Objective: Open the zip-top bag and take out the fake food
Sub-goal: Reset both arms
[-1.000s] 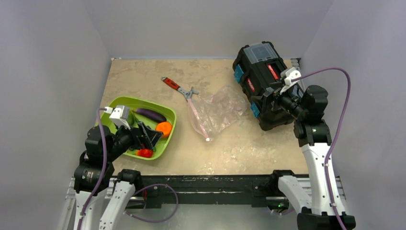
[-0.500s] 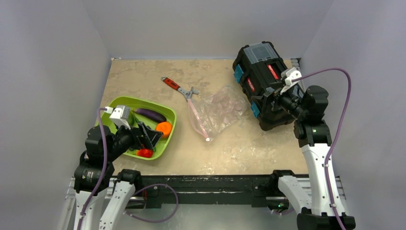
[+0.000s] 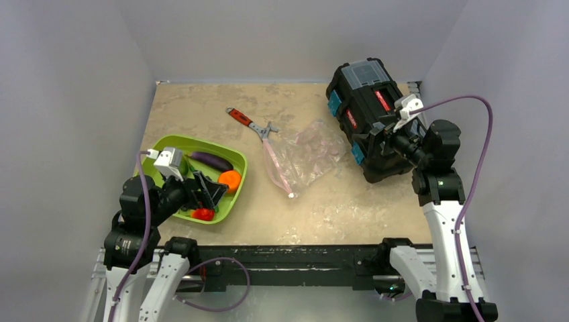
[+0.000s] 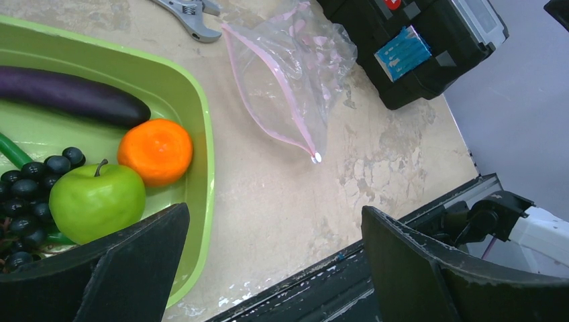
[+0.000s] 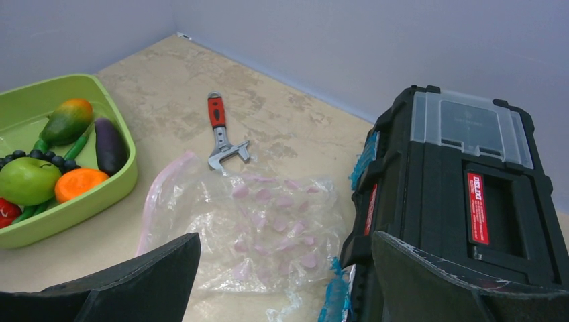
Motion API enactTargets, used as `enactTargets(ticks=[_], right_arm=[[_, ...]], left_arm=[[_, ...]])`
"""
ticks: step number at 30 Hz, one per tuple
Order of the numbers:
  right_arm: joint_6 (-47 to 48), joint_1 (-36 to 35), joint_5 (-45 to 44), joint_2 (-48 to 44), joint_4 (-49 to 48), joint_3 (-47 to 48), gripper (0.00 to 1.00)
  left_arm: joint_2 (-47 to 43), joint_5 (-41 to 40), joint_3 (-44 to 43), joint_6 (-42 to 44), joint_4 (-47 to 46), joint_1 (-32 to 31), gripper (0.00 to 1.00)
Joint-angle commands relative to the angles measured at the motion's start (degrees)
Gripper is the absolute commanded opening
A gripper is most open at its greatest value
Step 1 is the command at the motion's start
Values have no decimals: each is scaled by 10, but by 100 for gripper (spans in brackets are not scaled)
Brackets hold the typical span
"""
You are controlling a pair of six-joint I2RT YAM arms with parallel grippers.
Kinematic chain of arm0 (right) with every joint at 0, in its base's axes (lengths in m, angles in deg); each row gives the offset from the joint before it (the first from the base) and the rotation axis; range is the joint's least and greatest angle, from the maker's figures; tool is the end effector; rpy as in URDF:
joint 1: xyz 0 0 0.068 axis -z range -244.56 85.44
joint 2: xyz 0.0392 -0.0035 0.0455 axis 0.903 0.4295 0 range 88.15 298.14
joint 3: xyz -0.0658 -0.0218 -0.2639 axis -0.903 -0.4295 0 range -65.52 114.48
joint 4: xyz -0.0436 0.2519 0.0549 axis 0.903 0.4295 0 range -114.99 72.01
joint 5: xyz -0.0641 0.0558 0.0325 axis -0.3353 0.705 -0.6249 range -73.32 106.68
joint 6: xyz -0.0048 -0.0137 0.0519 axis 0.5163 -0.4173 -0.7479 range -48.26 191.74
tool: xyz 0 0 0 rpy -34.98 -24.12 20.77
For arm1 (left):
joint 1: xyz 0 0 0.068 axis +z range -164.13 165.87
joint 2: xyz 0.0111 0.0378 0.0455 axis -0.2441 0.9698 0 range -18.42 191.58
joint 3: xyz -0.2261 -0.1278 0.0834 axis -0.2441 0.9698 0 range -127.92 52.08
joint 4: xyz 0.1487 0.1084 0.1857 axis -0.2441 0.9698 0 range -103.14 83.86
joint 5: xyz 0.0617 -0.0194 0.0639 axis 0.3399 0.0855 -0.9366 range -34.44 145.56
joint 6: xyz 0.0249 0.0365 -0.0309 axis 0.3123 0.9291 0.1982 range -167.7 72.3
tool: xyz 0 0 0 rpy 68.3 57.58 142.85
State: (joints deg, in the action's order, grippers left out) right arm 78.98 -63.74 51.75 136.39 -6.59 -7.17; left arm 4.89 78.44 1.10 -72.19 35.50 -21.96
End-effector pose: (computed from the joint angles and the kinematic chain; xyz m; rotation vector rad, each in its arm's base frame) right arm 0.1773 0.0179 0.3977 -0.5414 1.6185 0.4189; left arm 0.0639 -0.0226 0.3466 -0.0142 1.9823 -0.7575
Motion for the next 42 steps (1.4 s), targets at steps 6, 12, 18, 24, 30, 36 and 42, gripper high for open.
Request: enactTargets(ticks=[6,12,18,24,30,36,42], right_arm=[[-12,4,-4,-6,-19,2,99],[-13,5,-4,-5,-20,2,99],[-15,6,-4,-5,-23,-1,99],[-16,7,-4,-5,-26,-2,99],[-22,8,-4,-3,-25,2,99],[-25,11,-4,-3,-25,3,99],[-26,15,-17,7,-24,3,99]], left_arm=[[9,9,-4,8,-22,3,100],[9,9,-3,8,-22,3,100],[7,9,-1,9,-22,3,100],[7,9,1,11,-22,3,100],[9,10,-1,13,-21,3,100],[7,10,0,14,-20,3,100],[10,9,3,14,-20,3,100]])
